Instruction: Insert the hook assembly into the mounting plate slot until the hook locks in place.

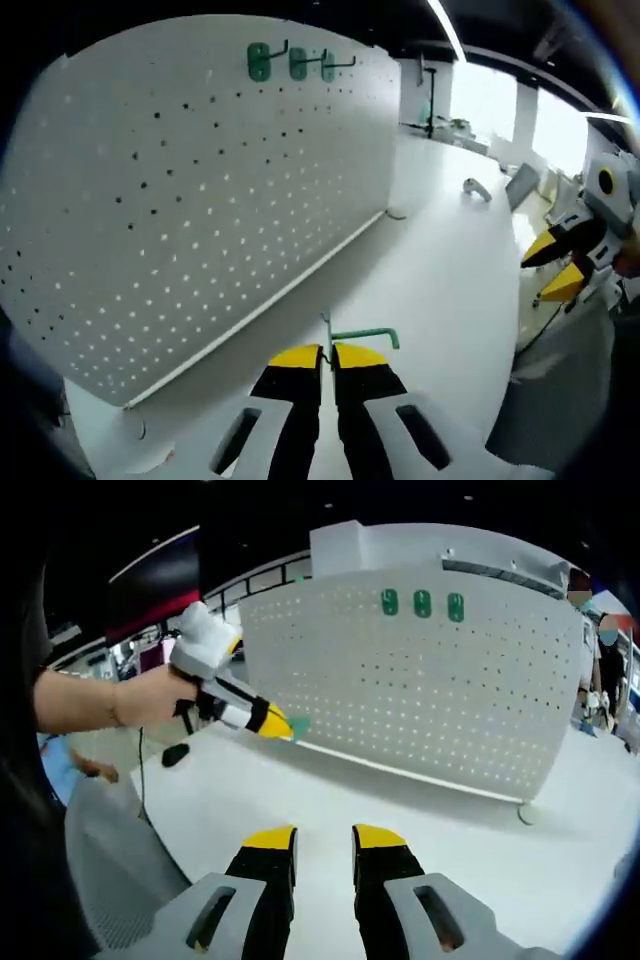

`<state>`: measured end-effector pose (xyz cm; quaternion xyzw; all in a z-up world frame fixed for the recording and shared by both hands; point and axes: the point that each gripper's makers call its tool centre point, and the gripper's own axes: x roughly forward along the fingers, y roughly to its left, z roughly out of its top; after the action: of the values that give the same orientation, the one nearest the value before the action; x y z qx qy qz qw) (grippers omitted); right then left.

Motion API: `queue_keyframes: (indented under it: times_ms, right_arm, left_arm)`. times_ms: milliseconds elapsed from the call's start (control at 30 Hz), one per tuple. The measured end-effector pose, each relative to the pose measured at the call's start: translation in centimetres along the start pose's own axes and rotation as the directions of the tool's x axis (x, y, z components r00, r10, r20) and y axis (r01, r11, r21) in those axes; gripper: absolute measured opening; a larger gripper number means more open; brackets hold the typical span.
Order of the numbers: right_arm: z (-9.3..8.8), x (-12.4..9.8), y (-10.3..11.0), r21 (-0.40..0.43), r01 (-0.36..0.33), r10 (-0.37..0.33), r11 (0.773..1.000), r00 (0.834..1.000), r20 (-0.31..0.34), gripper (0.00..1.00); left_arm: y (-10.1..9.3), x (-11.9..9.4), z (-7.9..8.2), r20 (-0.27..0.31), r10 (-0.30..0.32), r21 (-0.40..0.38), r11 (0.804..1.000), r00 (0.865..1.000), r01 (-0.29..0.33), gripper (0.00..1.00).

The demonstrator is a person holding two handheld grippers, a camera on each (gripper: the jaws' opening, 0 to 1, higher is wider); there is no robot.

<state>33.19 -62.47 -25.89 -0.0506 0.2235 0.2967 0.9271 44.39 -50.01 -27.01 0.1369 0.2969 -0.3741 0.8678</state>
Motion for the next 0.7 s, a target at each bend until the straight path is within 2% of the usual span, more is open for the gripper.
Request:
queue_keyframes:
  times_ms: [133, 233, 367, 433, 567, 700]
  right_arm:
    - [1.2, -0.2, 0.5, 0.025, -0.014, 0.013, 1.0, 0.999, 0.038, 0.21]
    - [1.6, 0.0, 0.9, 0.038, -0.023, 0.021, 0.999, 0.999, 0.048, 0.21]
    - [2.5, 0.2, 2.1, 0.013, -0.049, 0.048, 0.999, 0.997, 0.059, 0.21]
    - [3.0, 0.3, 2.6, 0.011, -0.056, 0.055, 0.998, 0.996, 0.068, 0.21]
    - [3.9, 1.0, 4.5, 0.027, -0.099, 0.097, 0.995, 0.992, 0.082, 0.21]
    - [4.6, 1.1, 6.8, -0.018, -0.142, 0.144, 0.99, 0.986, 0.089, 0.21]
  left_arm:
    - [-0.4, -2.0, 0.9, 0.018, 0.02, 0.018, 1.0, 1.0, -0.021, 0.04]
    - [-0.9, -3.3, 0.9, 0.019, 0.027, 0.031, 0.999, 0.999, -0.028, 0.04]
    - [-1.6, -4.7, 0.8, 0.021, 0.025, 0.024, 0.999, 0.999, -0.025, 0.04]
    - [-2.1, -4.9, -0.1, 0.004, 0.006, -0.01, 1.0, 1.0, -0.006, 0.04]
    - [-2.7, -6.0, -1.0, -0.012, 0.009, -0.008, 1.0, 1.0, -0.009, 0.04]
    - [-3.1, -7.4, -1.4, -0.008, 0.022, 0.003, 1.0, 1.0, -0.022, 0.04]
